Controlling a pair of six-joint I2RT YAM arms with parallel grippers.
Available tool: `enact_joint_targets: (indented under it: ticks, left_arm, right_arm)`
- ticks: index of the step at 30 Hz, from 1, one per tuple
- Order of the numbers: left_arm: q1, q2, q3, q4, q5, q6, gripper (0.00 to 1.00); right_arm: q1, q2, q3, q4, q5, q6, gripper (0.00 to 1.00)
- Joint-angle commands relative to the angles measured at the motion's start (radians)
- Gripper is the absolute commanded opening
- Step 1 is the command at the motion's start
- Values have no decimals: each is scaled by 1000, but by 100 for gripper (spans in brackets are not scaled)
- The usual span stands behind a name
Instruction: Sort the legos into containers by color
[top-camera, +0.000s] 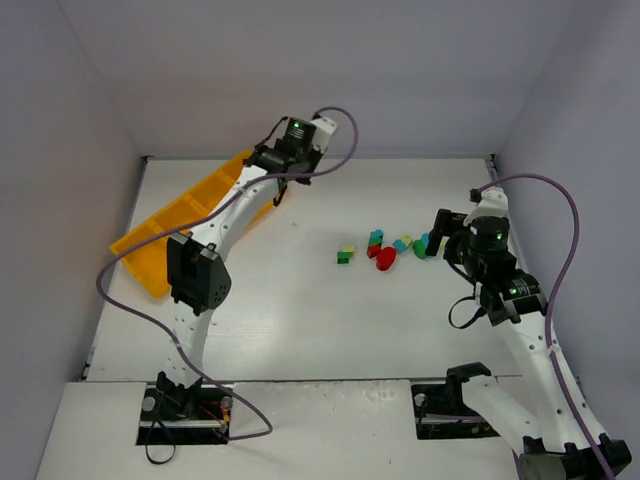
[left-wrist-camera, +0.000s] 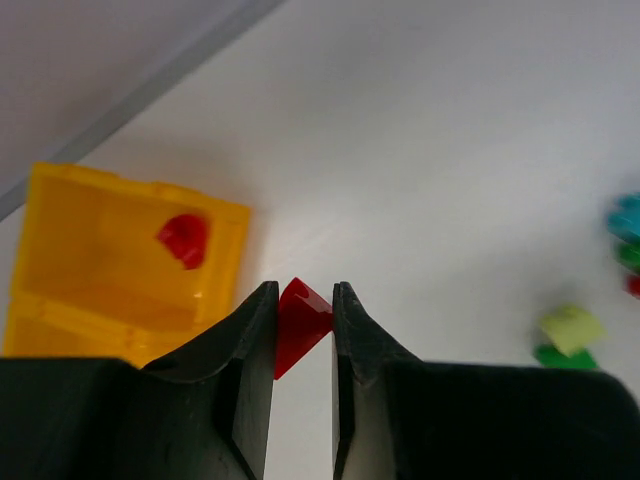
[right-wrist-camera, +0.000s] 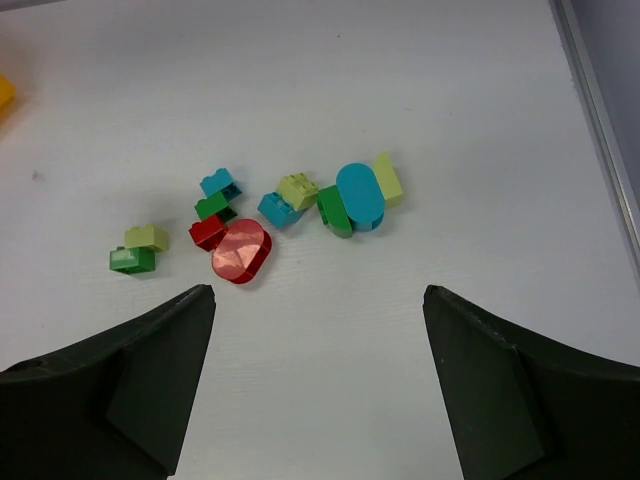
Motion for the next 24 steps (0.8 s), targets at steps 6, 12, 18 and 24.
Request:
enact_joint_targets:
  ticks: [6, 12, 18, 24]
  left_arm:
    - [159, 116, 173, 166, -278, 10, 4]
    - [231, 194, 212, 240, -289, -20, 4]
    - [273, 234, 219, 237, -282, -62, 14]
    - [287, 239, 210, 243, -250, -63, 36]
  right_arm:
    - [-7, 29, 33, 46, -9, 19, 82]
    - [-7, 37, 27, 46, -20, 36, 82]
    - [-7, 37, 27, 44, 3, 22, 82]
    - [-7, 49, 27, 43, 0, 13, 83]
